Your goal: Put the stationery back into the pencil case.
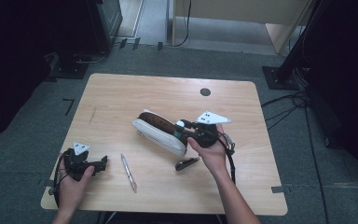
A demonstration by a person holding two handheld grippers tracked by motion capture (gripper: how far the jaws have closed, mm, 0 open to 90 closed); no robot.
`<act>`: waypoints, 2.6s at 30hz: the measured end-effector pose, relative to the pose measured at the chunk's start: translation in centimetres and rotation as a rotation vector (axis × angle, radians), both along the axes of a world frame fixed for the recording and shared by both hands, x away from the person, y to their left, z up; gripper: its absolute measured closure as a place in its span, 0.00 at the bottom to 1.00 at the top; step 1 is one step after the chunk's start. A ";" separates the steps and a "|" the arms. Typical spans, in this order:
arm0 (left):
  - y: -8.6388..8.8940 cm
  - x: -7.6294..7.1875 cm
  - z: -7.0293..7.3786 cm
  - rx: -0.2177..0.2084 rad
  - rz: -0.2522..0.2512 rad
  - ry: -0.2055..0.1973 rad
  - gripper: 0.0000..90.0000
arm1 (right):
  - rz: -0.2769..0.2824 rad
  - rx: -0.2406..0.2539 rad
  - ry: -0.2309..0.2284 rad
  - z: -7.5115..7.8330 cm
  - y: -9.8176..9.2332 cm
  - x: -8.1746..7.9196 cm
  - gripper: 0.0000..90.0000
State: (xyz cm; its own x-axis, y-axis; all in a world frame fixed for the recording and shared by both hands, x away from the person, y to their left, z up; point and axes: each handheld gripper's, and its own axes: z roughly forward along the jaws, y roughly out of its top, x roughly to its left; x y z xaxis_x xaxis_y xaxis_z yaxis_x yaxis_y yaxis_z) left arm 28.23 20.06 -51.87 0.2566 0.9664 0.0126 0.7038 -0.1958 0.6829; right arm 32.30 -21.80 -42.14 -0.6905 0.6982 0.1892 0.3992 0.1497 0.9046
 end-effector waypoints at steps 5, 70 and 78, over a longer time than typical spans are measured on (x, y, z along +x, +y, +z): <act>0.0 0.0 0.0 0.000 0.000 0.000 0.00 | 0.009 0.001 0.006 -0.2 0.2 0.2 0.72; 0.0 0.0 0.0 0.000 -0.006 -0.001 0.00 | 0.140 -0.048 0.118 -6.8 -6.0 -4.0 0.62; 0.0 0.0 0.0 0.000 -0.006 -0.001 0.00 | 0.211 -0.070 0.136 -7.9 -5.7 -3.8 0.54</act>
